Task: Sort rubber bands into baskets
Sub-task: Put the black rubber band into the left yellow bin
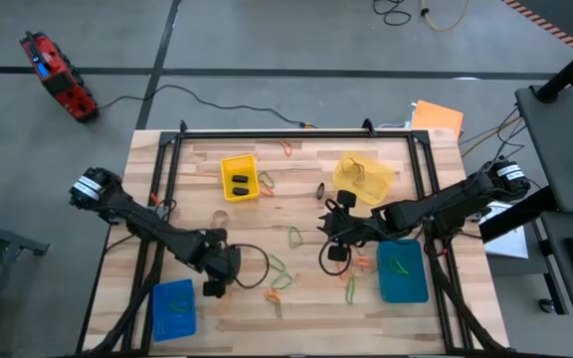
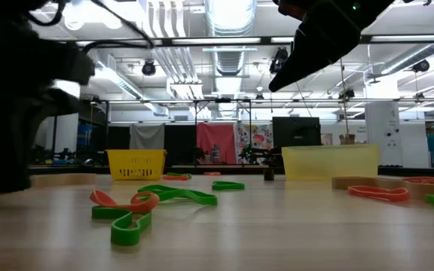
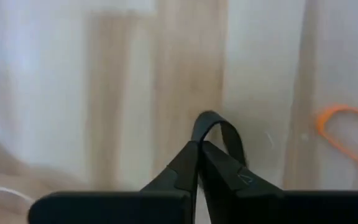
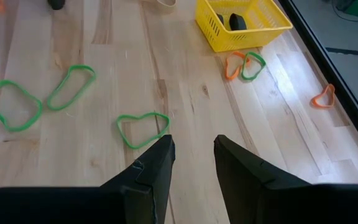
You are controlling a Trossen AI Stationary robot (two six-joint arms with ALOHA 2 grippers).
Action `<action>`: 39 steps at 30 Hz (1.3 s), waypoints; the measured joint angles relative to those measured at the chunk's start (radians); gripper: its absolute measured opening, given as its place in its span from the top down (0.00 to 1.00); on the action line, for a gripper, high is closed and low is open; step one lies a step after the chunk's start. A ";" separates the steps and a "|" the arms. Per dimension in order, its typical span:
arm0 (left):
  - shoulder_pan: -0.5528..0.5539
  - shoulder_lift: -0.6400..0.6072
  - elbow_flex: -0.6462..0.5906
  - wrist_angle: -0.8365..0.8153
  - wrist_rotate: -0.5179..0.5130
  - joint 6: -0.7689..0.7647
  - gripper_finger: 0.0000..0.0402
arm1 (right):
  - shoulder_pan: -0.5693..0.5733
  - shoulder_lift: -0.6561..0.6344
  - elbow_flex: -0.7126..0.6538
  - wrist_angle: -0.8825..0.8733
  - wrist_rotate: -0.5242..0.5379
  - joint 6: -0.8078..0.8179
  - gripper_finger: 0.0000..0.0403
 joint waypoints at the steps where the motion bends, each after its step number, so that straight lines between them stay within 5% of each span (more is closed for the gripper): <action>1: 0.013 -0.015 0.000 -0.002 -0.021 0.026 1.00 | 0.000 0.000 0.000 0.000 0.000 0.000 0.72; 18: 0.501 -0.249 0.001 0.033 -0.176 0.574 1.00 | 0.000 0.000 0.000 0.007 0.000 0.007 0.72; 30: 0.880 -0.214 0.001 0.139 -0.063 0.835 1.00 | 0.000 0.000 0.000 0.016 0.000 0.003 0.72; 39: 0.941 -0.124 0.001 0.144 -0.041 0.884 1.00 | 0.000 0.000 0.000 0.020 0.000 0.000 0.72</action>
